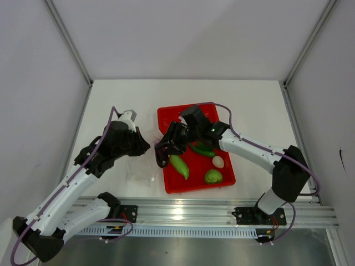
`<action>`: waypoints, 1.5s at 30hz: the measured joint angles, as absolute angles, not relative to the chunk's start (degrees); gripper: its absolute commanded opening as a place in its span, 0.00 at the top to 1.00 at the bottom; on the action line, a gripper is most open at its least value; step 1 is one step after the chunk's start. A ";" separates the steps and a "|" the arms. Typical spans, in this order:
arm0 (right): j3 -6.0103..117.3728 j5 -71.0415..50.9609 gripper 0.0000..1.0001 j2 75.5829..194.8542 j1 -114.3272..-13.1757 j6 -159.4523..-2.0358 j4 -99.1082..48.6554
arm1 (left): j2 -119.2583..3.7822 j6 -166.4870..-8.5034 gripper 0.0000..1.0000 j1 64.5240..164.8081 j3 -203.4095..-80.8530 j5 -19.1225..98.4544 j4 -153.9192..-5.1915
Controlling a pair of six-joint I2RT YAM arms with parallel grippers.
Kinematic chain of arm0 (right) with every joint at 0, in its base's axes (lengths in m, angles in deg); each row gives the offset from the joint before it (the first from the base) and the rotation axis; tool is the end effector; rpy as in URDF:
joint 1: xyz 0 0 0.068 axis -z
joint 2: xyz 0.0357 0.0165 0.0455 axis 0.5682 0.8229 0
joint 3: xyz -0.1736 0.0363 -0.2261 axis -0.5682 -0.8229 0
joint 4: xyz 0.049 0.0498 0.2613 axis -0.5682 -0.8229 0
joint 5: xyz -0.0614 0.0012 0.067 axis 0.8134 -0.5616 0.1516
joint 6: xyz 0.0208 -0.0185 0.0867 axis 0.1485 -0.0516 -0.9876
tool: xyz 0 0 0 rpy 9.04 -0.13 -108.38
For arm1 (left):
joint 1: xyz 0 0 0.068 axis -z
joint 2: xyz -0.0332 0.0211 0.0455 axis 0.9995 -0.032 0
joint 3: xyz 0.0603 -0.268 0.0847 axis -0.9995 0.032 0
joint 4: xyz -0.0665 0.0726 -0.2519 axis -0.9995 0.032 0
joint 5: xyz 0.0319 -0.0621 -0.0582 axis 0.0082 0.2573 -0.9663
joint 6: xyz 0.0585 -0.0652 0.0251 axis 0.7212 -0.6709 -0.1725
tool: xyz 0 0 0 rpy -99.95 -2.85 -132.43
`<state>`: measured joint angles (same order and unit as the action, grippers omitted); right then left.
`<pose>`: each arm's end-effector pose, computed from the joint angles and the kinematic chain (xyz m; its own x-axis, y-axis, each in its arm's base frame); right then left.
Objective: Place the food in the zip-top bag and seal the zipper
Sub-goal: Place the fake vegetable in the zipper food storage bag.
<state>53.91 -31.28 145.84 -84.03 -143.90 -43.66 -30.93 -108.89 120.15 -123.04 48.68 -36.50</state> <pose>0.2339 0.3335 0.2843 -0.9946 0.1038 -0.0018 0.0530 0.5226 0.8509 0.1784 -0.1102 0.3100 -0.7064 -0.2004 -0.6789 0.1624 0.8876 -0.4310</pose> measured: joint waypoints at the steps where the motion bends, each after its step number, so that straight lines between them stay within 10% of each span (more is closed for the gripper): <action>1: 53.91 -30.65 0.74 146.19 -83.99 -144.04 -43.74 | -30.89 -108.86 0.99 120.24 -122.98 48.18 -36.57; 21: 63.22 -5.60 0.68 153.49 -89.87 -133.43 -49.73 | -31.87 -109.59 0.99 120.42 -122.93 41.40 -37.53; 33: 63.16 3.56 0.21 154.89 -93.43 -120.45 -50.70 | -34.69 -111.49 1.00 120.39 -123.81 40.53 -32.87; 45: 59.46 -0.53 0.24 147.50 -93.19 -119.73 -51.24 | -34.49 -113.08 0.99 120.39 -124.83 42.21 -32.81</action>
